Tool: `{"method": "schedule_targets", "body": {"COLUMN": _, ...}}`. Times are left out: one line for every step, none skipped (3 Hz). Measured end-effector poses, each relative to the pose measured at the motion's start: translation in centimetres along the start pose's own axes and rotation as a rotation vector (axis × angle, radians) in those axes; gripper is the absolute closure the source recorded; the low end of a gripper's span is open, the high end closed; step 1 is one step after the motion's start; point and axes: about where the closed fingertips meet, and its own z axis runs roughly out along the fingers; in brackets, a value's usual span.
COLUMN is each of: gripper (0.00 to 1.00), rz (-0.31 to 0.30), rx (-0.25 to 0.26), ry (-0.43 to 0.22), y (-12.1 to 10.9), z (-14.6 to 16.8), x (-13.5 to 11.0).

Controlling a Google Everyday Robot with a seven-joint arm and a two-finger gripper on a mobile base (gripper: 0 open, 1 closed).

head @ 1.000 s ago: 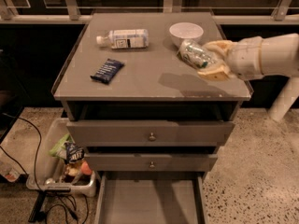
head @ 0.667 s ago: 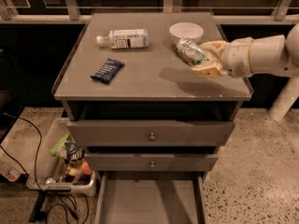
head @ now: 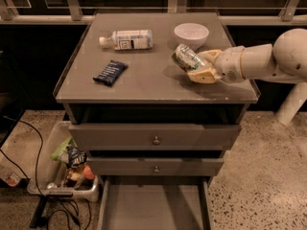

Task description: Pick 7up can from bottom drawer and place on counter

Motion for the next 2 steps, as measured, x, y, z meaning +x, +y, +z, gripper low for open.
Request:
{"method": "schedule_targets", "body": {"gripper": 0.82, "rz": 0.02, "rx": -0.014, "ry": -0.018, "y": -0.33, "z": 1.25, "x": -0.29}}
{"method": "schedule_targets", "body": {"gripper": 0.59, "rz": 0.023, "rx": -0.016, "ry": -0.021, "y": -0.39, "z": 1.46, "x": -0.35}}
